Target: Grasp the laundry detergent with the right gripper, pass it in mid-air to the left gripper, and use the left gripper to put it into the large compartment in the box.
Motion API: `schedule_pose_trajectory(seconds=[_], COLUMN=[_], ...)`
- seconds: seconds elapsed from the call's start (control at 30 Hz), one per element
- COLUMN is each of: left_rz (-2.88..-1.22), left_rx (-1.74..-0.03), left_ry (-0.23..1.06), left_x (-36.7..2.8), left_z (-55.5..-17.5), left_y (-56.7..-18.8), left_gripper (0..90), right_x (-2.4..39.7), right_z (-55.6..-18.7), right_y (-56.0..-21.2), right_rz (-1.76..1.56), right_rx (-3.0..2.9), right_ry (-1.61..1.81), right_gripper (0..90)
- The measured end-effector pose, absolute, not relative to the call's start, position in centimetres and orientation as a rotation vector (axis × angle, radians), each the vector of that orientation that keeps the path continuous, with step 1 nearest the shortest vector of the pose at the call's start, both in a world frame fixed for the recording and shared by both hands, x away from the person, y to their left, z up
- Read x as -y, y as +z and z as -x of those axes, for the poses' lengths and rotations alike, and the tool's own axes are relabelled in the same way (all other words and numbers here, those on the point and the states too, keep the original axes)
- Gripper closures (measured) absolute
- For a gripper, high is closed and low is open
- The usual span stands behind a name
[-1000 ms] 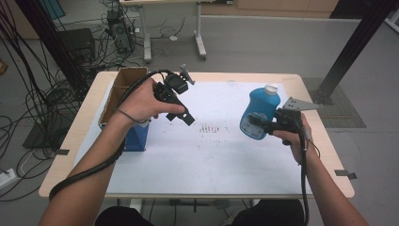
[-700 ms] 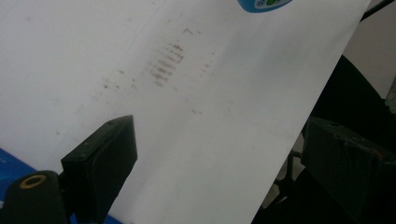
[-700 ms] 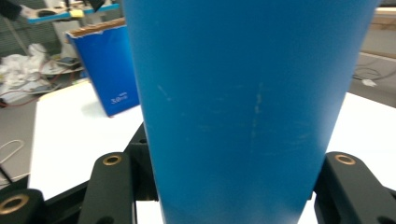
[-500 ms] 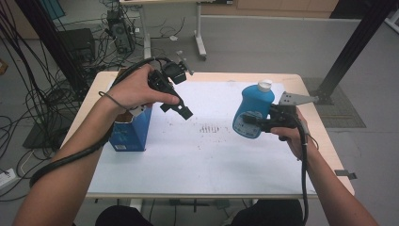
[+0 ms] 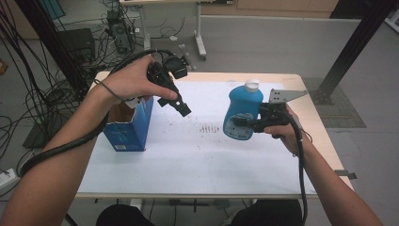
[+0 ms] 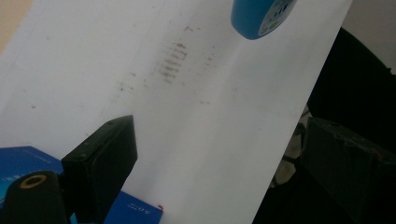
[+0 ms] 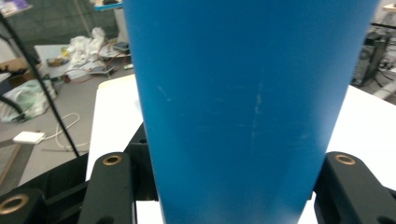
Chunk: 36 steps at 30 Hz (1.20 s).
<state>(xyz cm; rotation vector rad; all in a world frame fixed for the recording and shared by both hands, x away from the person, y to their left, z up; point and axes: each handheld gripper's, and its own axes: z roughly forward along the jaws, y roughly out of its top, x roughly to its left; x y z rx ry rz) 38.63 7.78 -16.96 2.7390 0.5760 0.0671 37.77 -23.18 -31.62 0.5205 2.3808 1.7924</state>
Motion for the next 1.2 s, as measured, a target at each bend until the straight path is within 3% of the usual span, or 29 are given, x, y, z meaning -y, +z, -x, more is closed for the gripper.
schedule_pose_trajectory(seconds=[0.63,1.2], left_rz=[-2.842,-2.89], left_rx=[-0.356,-0.266], left_ry=[0.064,0.059], left_x=[-5.6,-3.9], left_z=[-37.5,-36.9], left_y=[-16.0,-15.8], left_gripper=[11.4,11.6], right_x=[19.9,17.4], right_z=[-37.3,-37.0], right_y=[-30.2,-30.1], right_rz=[-0.299,-0.188], right_rx=[-2.498,-2.562], right_ry=[1.803,1.798], right_gripper=[44.0,44.0])
